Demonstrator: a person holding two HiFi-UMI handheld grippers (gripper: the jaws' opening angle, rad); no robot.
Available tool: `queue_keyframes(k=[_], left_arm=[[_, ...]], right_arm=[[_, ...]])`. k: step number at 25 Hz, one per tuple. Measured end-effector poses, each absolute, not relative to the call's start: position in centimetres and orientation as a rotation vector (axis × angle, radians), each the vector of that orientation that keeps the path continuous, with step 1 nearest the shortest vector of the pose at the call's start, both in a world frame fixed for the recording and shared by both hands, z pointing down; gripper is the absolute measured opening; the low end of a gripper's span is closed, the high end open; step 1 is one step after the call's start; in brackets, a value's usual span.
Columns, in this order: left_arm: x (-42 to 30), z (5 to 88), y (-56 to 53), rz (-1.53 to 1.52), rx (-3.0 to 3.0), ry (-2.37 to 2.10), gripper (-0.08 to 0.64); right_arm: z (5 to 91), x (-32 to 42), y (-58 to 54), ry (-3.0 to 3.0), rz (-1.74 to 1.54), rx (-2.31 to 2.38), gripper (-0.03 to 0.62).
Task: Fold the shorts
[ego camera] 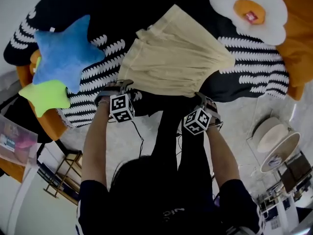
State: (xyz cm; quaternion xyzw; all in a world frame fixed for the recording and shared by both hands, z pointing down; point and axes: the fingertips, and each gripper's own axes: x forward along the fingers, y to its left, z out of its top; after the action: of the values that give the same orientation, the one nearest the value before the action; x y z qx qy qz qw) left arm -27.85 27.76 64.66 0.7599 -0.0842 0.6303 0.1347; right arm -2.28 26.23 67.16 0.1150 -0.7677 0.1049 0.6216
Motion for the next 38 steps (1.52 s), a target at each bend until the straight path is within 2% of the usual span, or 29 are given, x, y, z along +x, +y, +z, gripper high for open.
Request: queue_keyframes(k=[4, 6, 9, 10, 11, 13, 15, 19, 33, 38], left_arm=[[-29.0, 67.3, 28.2, 1.914, 2.163, -0.165, 0.232], [-28.9, 68.1, 28.3, 1.948, 2.170, -0.131, 0.232], [-29.3, 68.1, 28.1, 1.966, 2.198, -0.119, 0.220], [-29.6, 67.8, 27.9, 1.973, 2.207, -0.122, 0.193], [-29.8, 67.5, 27.9, 1.981, 2.212, -0.119, 0.134], [-30.1, 66.7, 28.0, 1.989, 2.214, -0.097, 0.049], [-30.1, 65.9, 28.1, 1.982, 2.208, -0.084, 0.028], [-30.0, 63.7, 28.4, 1.972, 2.199, -0.063, 0.021], [-29.3, 57.1, 36.5, 1.883, 2.026, 0.291, 0.010], [-29.1, 56.4, 36.9, 1.847, 1.974, 0.243, 0.011]], right_arm=[[69.1, -2.3, 25.0, -1.758, 0.180, 0.193, 0.177], [69.2, -1.8, 24.3, -1.761, 0.130, 0.162, 0.106], [68.7, -1.6, 23.9, -1.775, 0.101, 0.111, 0.072], [68.4, -1.6, 23.9, -1.776, 0.089, 0.100, 0.061], [68.0, -1.6, 23.9, -1.775, 0.075, 0.093, 0.055], [67.2, -1.5, 24.2, -1.769, 0.036, 0.081, 0.052], [66.4, -1.3, 24.8, -1.754, -0.021, 0.061, 0.051], [64.5, -0.7, 26.5, -1.733, -0.091, 0.007, 0.051], [59.4, 0.5, 35.2, -1.786, 0.082, -0.144, 0.051], [59.4, 0.7, 36.8, -1.797, 0.164, -0.118, 0.052]])
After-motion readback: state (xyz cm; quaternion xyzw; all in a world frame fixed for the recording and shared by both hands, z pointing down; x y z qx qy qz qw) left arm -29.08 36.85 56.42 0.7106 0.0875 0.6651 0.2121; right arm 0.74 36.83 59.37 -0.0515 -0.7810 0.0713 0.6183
